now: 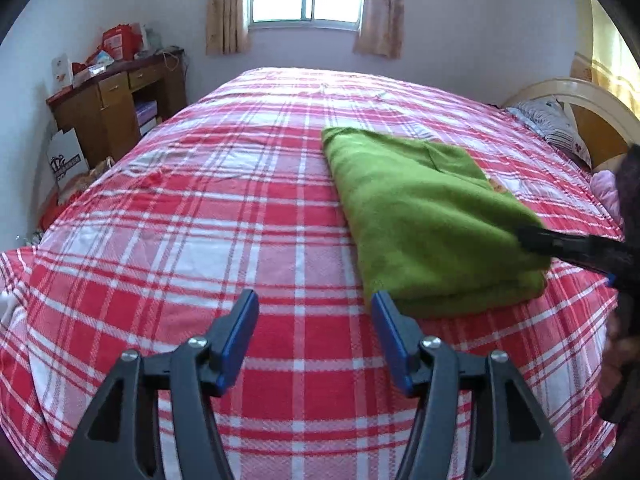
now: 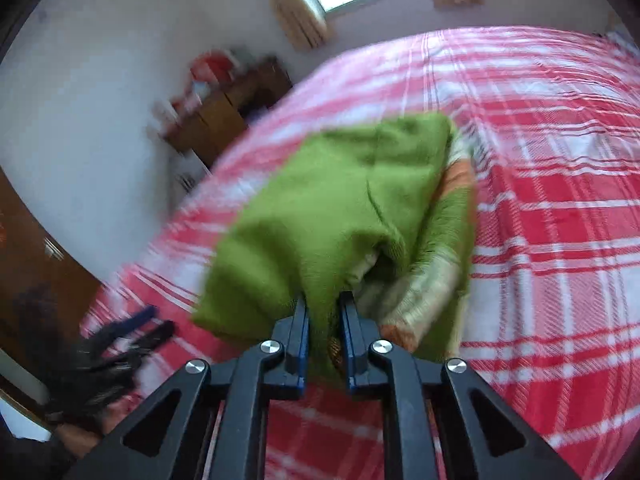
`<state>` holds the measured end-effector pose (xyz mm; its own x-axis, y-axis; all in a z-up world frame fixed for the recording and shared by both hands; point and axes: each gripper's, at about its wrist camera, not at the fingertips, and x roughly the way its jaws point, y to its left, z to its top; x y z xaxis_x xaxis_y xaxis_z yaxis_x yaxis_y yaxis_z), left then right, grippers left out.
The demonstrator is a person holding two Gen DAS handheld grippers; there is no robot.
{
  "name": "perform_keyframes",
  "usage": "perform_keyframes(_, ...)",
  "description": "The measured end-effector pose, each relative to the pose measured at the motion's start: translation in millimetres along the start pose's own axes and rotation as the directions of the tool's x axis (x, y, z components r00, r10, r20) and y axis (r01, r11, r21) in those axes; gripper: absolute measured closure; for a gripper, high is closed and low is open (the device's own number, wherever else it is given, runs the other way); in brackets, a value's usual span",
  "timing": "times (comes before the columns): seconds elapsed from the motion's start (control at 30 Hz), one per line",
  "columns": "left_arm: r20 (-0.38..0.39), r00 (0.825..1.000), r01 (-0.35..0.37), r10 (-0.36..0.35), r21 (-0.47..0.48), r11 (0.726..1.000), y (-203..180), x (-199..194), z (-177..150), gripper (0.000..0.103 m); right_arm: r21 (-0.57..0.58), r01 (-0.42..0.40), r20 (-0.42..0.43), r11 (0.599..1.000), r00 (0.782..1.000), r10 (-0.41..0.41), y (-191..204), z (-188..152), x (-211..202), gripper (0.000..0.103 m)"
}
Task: Fold small clothes
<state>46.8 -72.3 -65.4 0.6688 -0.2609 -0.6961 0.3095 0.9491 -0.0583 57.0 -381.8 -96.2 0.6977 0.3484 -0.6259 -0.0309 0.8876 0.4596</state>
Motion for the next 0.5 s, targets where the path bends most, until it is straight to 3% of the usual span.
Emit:
perform_keyframes(0.13, 0.036, 0.999, 0.012, -0.013, 0.006, 1.000, -10.0, 5.2, 24.6, 0.041, 0.035, 0.065, 0.034, 0.997, 0.997, -0.066, -11.2, -12.8, -20.1, 0.090)
perform_keyframes(0.2, 0.048, 0.999, 0.000, -0.001, 0.041, 0.999, -23.8, 13.7, 36.4, 0.033, 0.049, 0.113, 0.017, 0.992, 0.993, -0.114, -15.9, -23.4, -12.6, 0.090)
perform_keyframes(0.33, 0.009, 0.999, -0.031, 0.031, 0.057, 0.998, -45.5, 49.8, 50.1, 0.033, 0.149, 0.067, 0.050, 0.987, 0.996, -0.075, -33.0, -36.7, -3.0, 0.089)
perform_keyframes(0.43, -0.041, 0.996, -0.069, 0.073, 0.090, 0.994, -55.0, 75.8, 45.5, 0.031, 0.114, 0.086, 0.024, 0.990, 0.996, -0.089, -22.9, -33.2, -5.8, 0.081)
perform_keyframes(0.5, -0.011, 0.996, -0.083, 0.085, 0.116, 0.990, -58.9, 73.3, 41.9, 0.031, 0.086, 0.125, 0.019, 0.988, 0.992, -0.128, -17.1, -29.0, -19.6, 0.078)
